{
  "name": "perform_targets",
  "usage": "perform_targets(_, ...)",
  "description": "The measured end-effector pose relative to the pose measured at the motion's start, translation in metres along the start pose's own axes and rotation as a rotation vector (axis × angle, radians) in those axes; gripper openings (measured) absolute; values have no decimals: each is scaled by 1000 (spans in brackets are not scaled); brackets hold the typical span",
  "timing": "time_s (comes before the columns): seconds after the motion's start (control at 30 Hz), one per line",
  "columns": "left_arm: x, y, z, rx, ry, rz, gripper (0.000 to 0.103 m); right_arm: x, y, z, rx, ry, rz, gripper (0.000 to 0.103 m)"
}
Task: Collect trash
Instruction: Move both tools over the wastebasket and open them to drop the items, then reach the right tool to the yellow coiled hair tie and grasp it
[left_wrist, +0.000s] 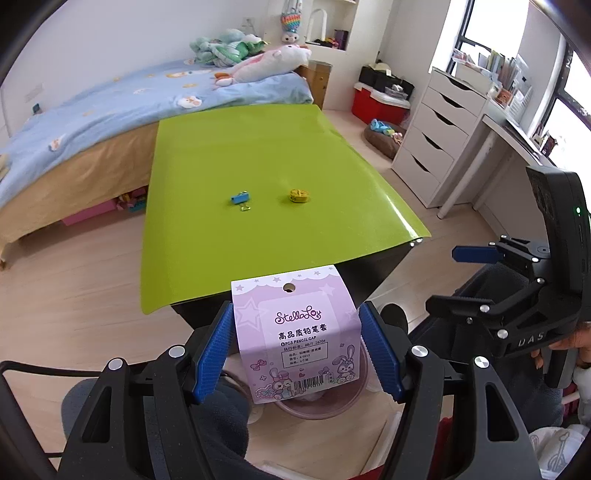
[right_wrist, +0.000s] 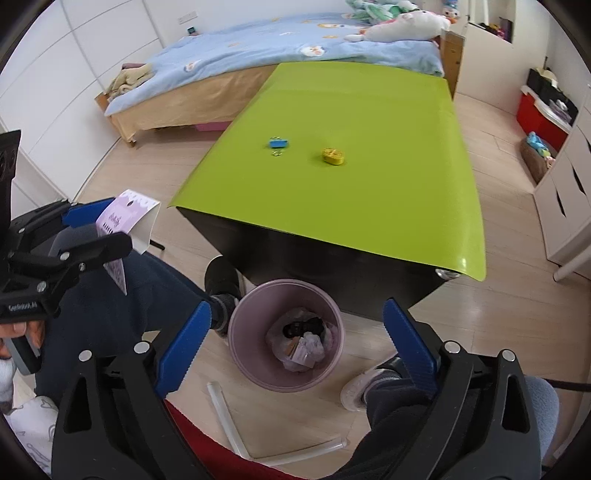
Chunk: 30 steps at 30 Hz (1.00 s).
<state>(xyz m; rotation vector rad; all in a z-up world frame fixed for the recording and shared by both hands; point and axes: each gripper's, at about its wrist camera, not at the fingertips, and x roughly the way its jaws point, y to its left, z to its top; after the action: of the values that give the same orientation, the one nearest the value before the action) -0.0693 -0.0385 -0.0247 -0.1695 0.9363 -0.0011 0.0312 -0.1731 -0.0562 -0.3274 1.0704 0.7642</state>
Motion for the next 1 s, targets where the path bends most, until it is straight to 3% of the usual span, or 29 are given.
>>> perform_targets(0.43, 10, -26, 6, 57, 26, -89, 68, -20, -20, -5, 66, -34, -28, 94)
perform_targets(0.5, 11, -27, 6, 52, 23, -103, 88, -22, -24, -5, 76, -39, -33, 94)
perform_targets(0.53, 10, -27, 6, 48, 14, -105, 89, -23, -25, -5, 82, -41, -32, 94)
perform_targets(1.0, 14, -10, 7, -13, 37, -22, 95, -21, -25, -6, 88, -46, -13, 98)
